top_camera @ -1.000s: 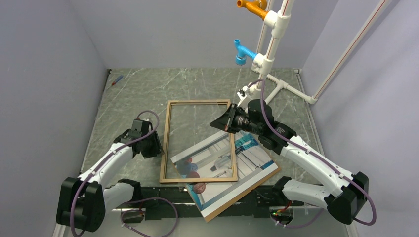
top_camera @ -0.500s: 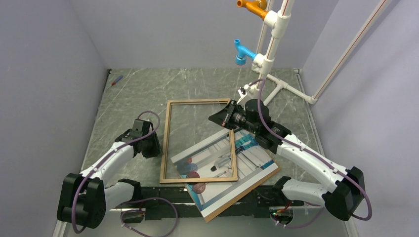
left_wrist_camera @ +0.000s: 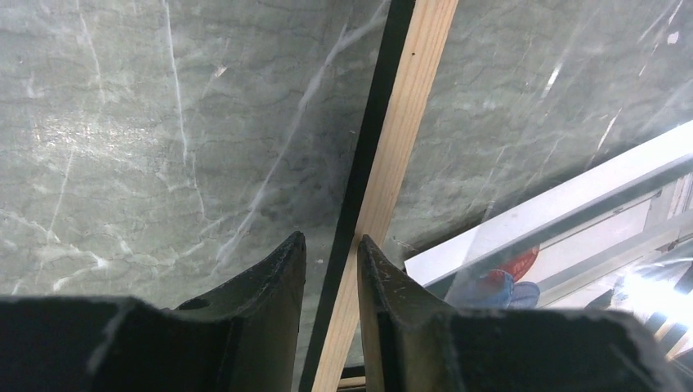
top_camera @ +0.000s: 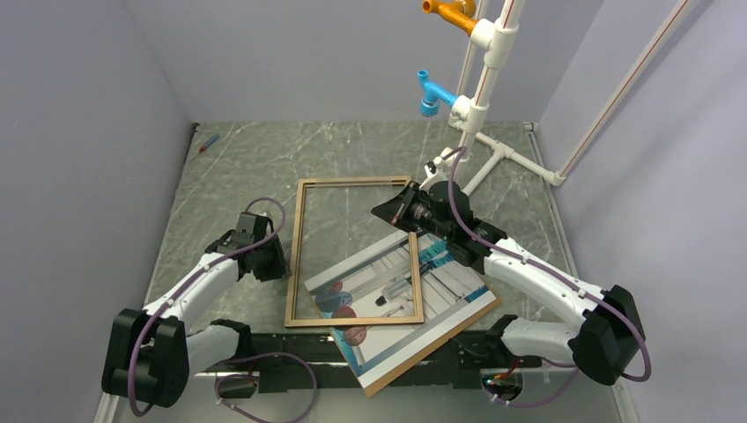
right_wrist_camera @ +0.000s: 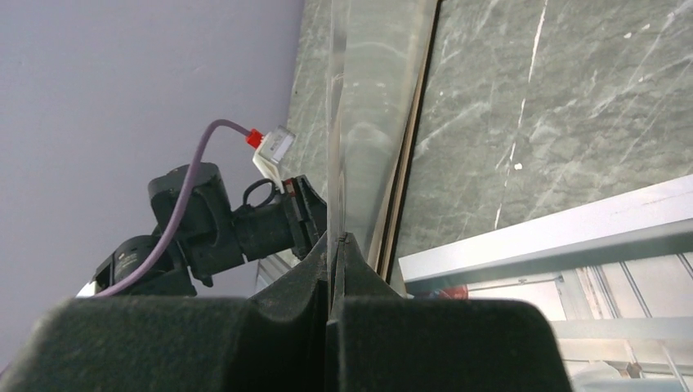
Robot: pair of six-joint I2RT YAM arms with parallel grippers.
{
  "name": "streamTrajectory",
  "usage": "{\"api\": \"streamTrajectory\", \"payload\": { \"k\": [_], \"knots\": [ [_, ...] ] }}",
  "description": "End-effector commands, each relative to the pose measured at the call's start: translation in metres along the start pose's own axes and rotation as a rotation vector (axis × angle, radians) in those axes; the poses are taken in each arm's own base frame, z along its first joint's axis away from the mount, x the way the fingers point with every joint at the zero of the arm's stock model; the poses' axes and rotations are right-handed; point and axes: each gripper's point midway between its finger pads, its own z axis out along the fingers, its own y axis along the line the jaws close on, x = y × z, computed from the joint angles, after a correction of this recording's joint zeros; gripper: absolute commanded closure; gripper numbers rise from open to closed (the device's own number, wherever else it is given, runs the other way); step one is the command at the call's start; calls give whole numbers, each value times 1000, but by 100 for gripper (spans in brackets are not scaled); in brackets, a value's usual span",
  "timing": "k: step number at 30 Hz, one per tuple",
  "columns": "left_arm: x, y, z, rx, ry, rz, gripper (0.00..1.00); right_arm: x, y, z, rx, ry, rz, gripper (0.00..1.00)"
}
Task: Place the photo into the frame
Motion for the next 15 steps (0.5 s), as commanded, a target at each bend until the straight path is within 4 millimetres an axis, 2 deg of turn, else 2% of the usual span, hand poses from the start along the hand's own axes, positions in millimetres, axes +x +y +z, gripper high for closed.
{"api": "streamTrajectory", "payload": {
  "k": [1, 15],
  "knots": [
    [2, 5, 3, -19, 1, 0, 66, -8, 13, 4, -70, -40, 17, 100],
    [2, 4, 3, -18, 7, 6, 67, 8, -4, 15, -62, 1, 55, 100]
  ]
}}
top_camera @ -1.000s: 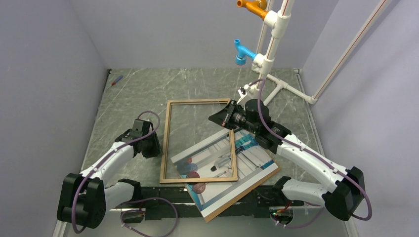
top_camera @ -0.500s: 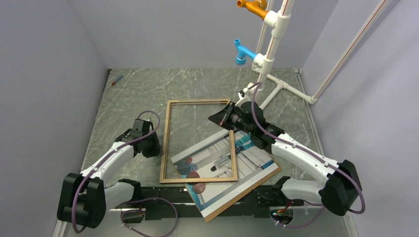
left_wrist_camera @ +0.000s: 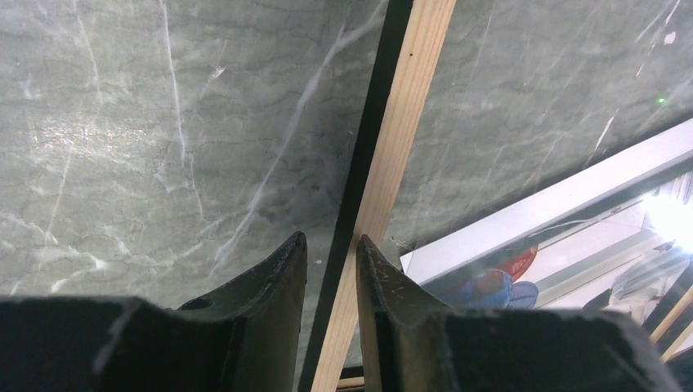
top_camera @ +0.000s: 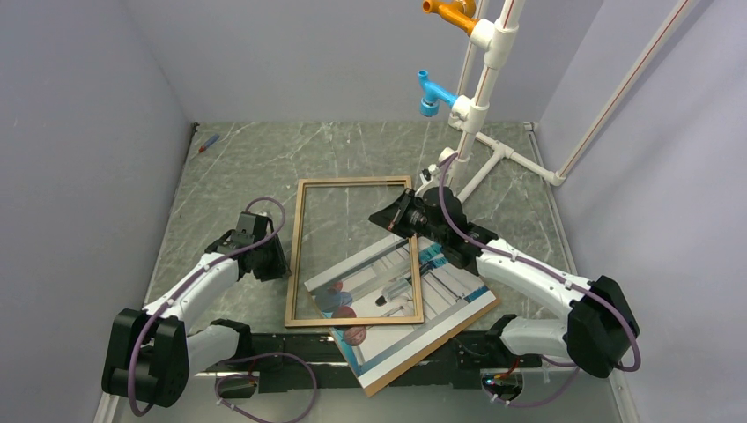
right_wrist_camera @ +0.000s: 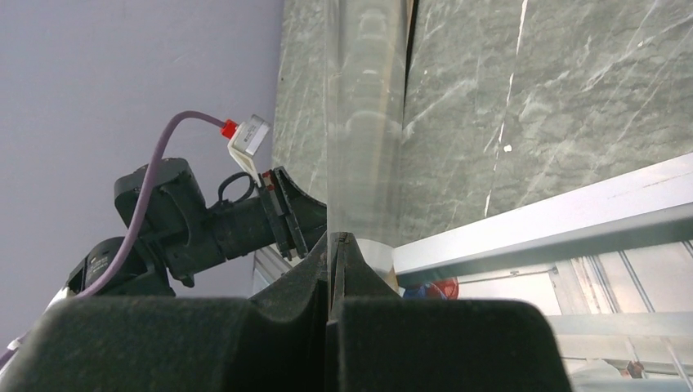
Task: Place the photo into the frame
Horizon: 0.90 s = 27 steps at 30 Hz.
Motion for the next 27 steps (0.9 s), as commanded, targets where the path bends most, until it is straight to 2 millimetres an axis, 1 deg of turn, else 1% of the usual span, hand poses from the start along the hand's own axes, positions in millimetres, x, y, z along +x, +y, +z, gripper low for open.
{"api": "streamTrajectory", "payload": {
  "k": [1, 7, 16, 22, 27],
  "knots": [
    [2, 5, 3, -23, 7, 6, 67, -10, 21, 0, -88, -38, 20, 100],
    [2, 5, 3, -27, 9, 9, 68, -8, 23, -3, -92, -36, 63, 100],
    [2, 5, 3, -24, 6, 12, 68, -12, 29, -12, -109, -70, 110, 100],
    [3, 5, 4, -27, 12, 16, 69, -5, 31, -9, -108, -61, 111, 100],
    [3, 5, 4, -32, 12, 19, 70, 4, 27, -3, -102, -43, 116, 100]
  ]
}}
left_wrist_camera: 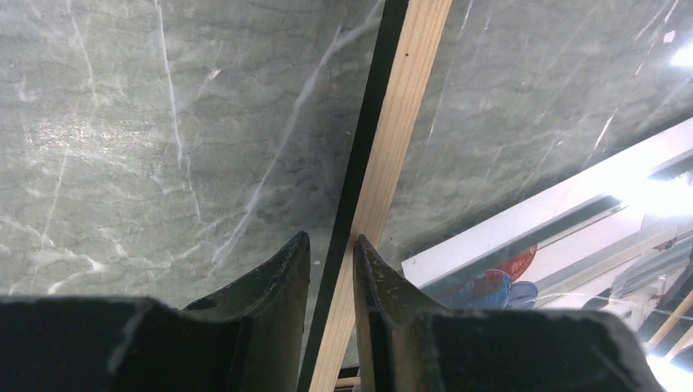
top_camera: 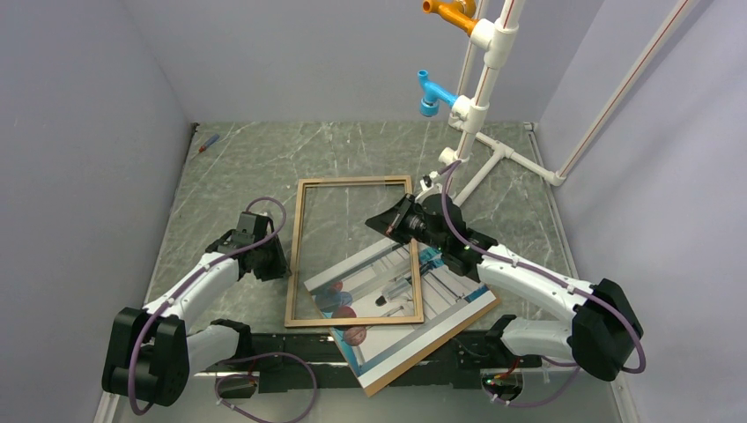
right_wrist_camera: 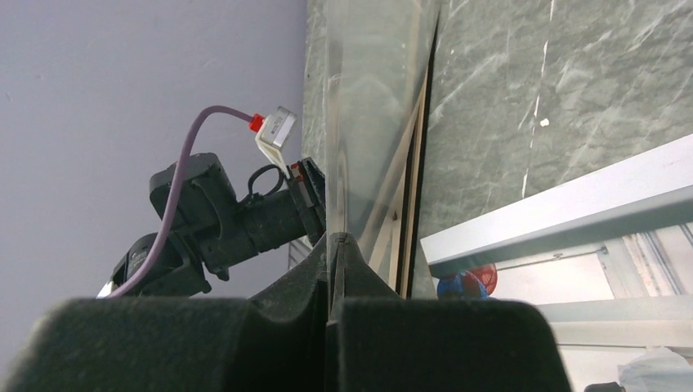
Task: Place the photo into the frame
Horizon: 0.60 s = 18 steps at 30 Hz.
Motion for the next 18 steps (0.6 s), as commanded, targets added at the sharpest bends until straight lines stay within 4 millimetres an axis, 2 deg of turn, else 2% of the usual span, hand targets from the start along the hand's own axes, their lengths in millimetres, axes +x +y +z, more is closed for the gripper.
{"api": "streamTrajectory", "payload": {
  "k": [1, 11, 18],
  "knots": [
    [3, 7, 3, -38, 9, 15, 70, -5, 18, 3, -71, -35, 12, 100],
    [6, 6, 5, -43, 22, 30, 70, -1, 7, 1, -37, -23, -27, 100],
    [6, -2, 3, -10, 32, 40, 70, 3, 4, -1, -34, -3, -53, 100]
  ]
}}
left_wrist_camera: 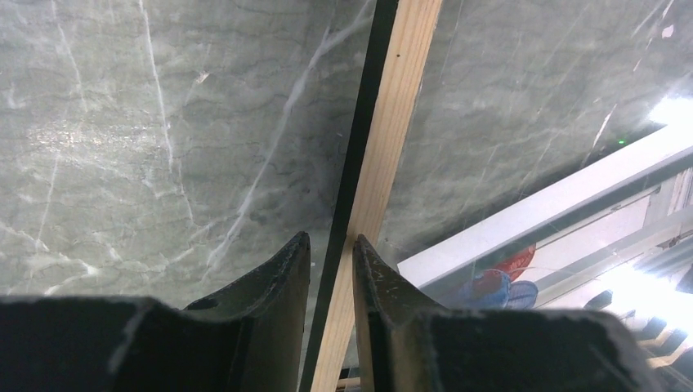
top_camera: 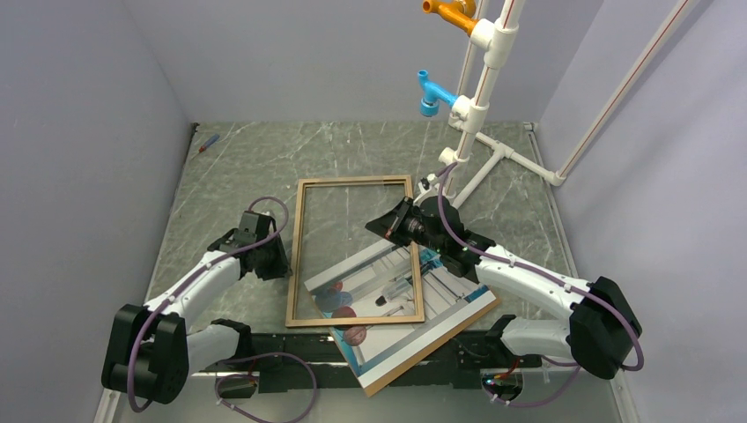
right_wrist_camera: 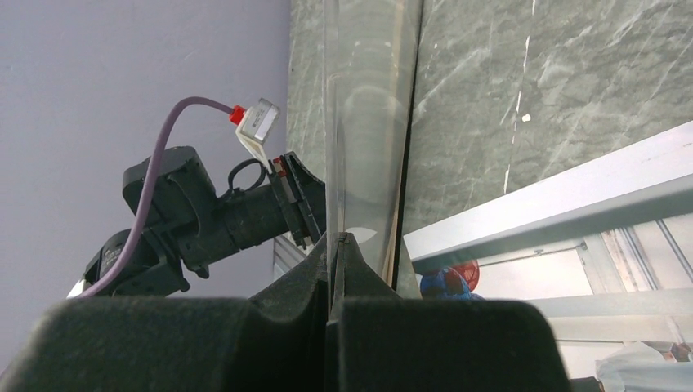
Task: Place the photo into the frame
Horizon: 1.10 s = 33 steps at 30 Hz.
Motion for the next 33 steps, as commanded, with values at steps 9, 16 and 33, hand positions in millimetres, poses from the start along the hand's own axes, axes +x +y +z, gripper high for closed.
{"api": "streamTrajectory", "payload": {
  "k": [9, 16, 33],
  "knots": [
    [9, -13, -3, 62, 70, 36, 69, -4, 8, -12, -17, -16, -65, 100],
    [0, -19, -10, 58, 93, 69, 70, 2, 4, -7, -15, 25, -100, 100],
    [15, -24, -1, 95, 180, 59, 78, 1, 6, -12, -9, 53, -161, 100]
  ]
}}
